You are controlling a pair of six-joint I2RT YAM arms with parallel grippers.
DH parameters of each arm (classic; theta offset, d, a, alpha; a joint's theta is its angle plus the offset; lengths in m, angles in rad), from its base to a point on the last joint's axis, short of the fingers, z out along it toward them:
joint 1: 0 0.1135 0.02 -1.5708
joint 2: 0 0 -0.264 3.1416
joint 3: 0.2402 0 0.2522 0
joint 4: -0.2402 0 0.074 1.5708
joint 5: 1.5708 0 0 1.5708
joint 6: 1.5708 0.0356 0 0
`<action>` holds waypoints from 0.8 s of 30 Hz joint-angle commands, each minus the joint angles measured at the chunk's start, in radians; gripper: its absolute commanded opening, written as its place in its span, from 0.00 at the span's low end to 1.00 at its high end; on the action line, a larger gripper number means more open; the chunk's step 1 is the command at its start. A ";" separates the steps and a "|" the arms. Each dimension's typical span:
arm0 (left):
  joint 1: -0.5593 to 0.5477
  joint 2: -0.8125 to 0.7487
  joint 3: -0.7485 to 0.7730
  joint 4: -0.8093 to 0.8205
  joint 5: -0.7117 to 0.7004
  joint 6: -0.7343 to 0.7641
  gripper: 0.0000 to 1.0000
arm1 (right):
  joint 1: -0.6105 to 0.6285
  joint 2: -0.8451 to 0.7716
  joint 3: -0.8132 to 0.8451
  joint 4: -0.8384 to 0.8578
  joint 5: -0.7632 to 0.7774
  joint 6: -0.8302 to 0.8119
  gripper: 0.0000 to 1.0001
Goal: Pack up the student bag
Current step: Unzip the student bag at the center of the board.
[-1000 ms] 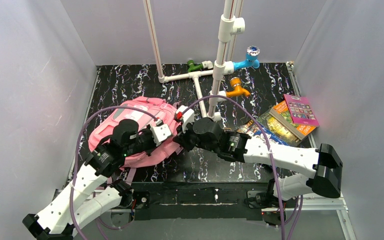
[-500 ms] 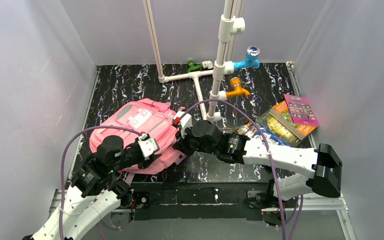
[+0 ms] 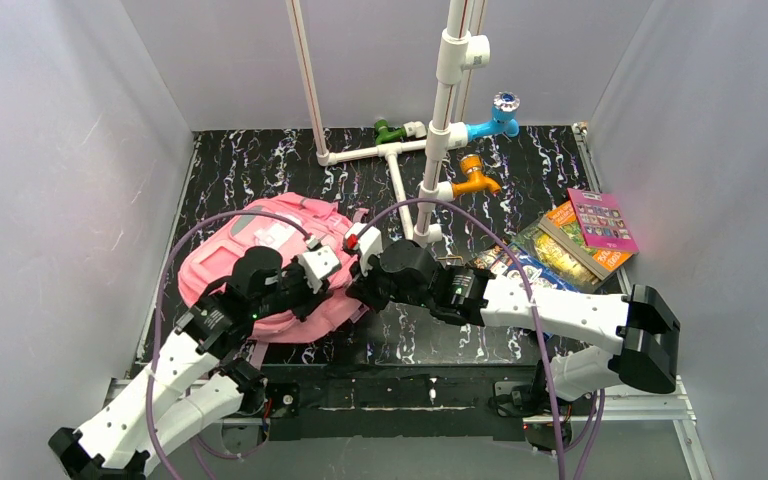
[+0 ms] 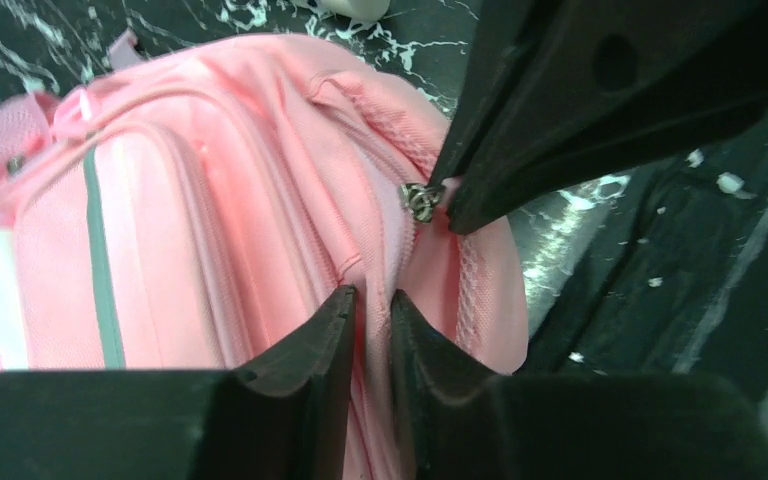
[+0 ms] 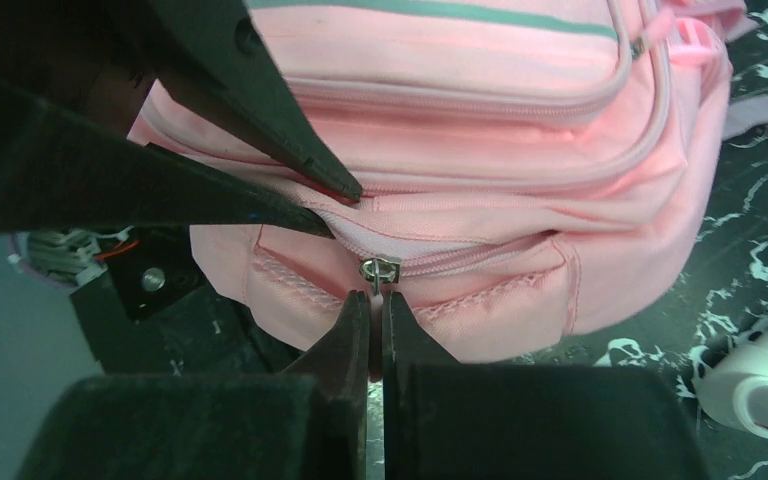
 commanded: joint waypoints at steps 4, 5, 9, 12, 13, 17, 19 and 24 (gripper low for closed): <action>-0.002 0.151 0.048 0.220 -0.040 0.331 0.09 | 0.011 -0.027 -0.016 0.131 0.026 0.031 0.01; -0.003 0.174 0.074 0.241 -0.017 0.341 0.07 | 0.011 -0.029 -0.022 0.139 0.030 0.042 0.01; -0.005 0.250 0.162 0.237 0.028 0.371 0.05 | 0.011 -0.056 -0.066 0.183 0.036 0.077 0.01; -0.017 0.213 0.137 0.230 0.044 0.399 0.05 | 0.011 -0.074 -0.091 0.181 0.040 0.091 0.01; -0.020 0.189 0.118 0.229 0.054 0.405 0.05 | 0.011 -0.079 -0.099 0.178 0.040 0.095 0.01; -0.053 0.121 0.045 0.267 0.074 0.460 0.03 | 0.011 -0.086 -0.129 0.189 0.033 0.105 0.01; -0.061 0.154 0.078 0.288 0.062 0.471 0.03 | 0.011 -0.077 -0.132 0.191 0.033 0.103 0.01; -0.061 0.277 0.186 0.280 0.013 0.549 0.02 | 0.011 -0.054 -0.104 0.194 0.033 0.096 0.01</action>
